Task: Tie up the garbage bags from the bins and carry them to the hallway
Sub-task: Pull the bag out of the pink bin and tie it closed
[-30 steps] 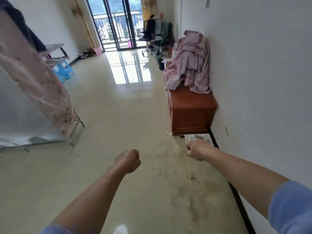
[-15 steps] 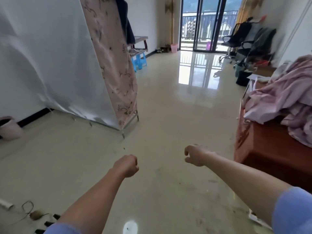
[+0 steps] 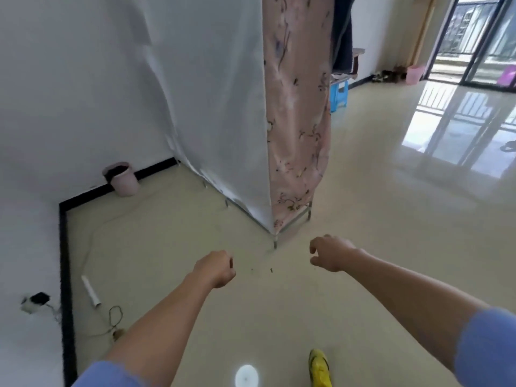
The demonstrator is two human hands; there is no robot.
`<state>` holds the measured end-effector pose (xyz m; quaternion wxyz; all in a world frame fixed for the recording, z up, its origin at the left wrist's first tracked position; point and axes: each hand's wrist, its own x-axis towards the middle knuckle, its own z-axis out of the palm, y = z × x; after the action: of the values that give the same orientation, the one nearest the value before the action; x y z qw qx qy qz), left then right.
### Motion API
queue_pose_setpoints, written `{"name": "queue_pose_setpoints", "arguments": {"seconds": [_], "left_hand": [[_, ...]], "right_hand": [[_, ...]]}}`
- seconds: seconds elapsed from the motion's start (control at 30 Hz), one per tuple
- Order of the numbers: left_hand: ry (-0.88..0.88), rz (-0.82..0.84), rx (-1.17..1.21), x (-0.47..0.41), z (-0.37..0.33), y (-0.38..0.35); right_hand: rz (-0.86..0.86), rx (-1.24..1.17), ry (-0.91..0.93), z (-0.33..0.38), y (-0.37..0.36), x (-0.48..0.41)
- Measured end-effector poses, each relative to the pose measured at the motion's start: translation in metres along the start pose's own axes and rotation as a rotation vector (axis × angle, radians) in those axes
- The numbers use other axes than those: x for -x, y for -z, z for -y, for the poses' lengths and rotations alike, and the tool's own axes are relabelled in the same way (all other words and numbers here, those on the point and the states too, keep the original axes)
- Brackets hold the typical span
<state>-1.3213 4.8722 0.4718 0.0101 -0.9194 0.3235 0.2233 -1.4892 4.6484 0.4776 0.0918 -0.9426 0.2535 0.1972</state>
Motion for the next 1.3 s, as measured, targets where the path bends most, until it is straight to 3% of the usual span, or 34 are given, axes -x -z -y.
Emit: {"name": "queue_pose_setpoints", "arguments": {"seconds": [0.23,0.53,0.83,1.3], "left_hand": [[0.23,-0.052,0.168,-0.132,0.07,0.067],[0.48,-0.085,0.323,-0.243,0.231,0.113],[0.584,-0.054,0.354,-0.391,0.416,0.213],[0.625,-0.069,0.397,-0.667,0.618,0.364]], "right_hand": [[0.038,0.134,0.216,0.05,0.083,-0.217],[0.134,0.229,0.52,0.222,0.145,-0.43],[0.165,0.196,0.528,0.38,0.217,-0.634],[0.189,0.199,0.595,0.558,0.332,-0.97]]}}
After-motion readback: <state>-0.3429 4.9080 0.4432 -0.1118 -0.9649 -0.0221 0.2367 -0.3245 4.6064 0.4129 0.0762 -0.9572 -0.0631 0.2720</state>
